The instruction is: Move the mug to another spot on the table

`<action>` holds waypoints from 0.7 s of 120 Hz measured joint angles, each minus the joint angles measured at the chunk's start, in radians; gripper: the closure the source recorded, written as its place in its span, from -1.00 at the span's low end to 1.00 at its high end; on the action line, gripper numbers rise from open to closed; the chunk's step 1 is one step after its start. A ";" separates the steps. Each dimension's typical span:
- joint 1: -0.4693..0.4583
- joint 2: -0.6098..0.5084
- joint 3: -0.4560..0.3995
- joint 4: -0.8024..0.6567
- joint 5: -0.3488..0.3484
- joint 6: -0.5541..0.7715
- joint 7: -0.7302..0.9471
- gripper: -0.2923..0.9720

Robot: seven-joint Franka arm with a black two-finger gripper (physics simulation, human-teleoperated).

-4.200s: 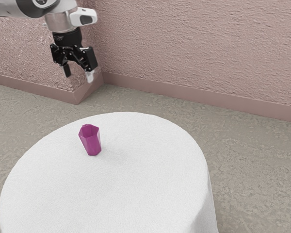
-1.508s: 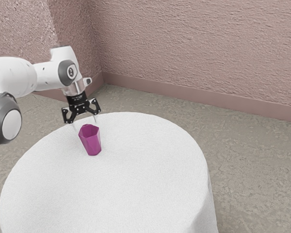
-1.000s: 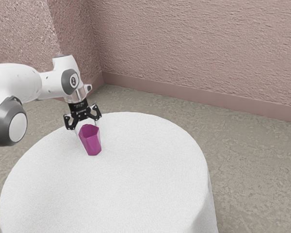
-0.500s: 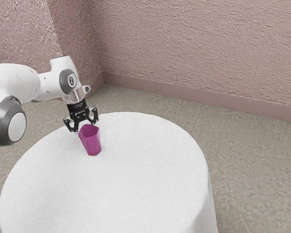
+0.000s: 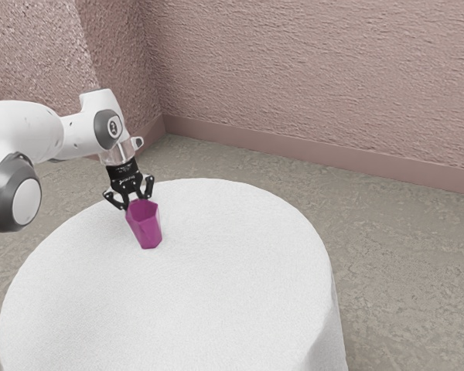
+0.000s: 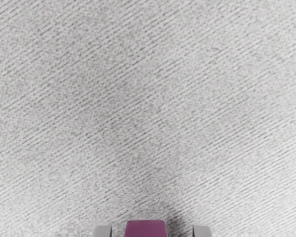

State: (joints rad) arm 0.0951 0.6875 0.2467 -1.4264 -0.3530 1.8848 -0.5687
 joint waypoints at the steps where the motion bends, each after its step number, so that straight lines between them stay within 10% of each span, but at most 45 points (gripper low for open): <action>1: 0.000 0.000 0.000 0.000 -0.001 -0.003 0.000 0.43; 84: 0.026 -0.094 -0.024 -0.129 -0.124 -0.262 0.005 0.50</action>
State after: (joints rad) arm 0.1207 0.5933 0.2229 -1.5557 -0.4773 1.6232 -0.5637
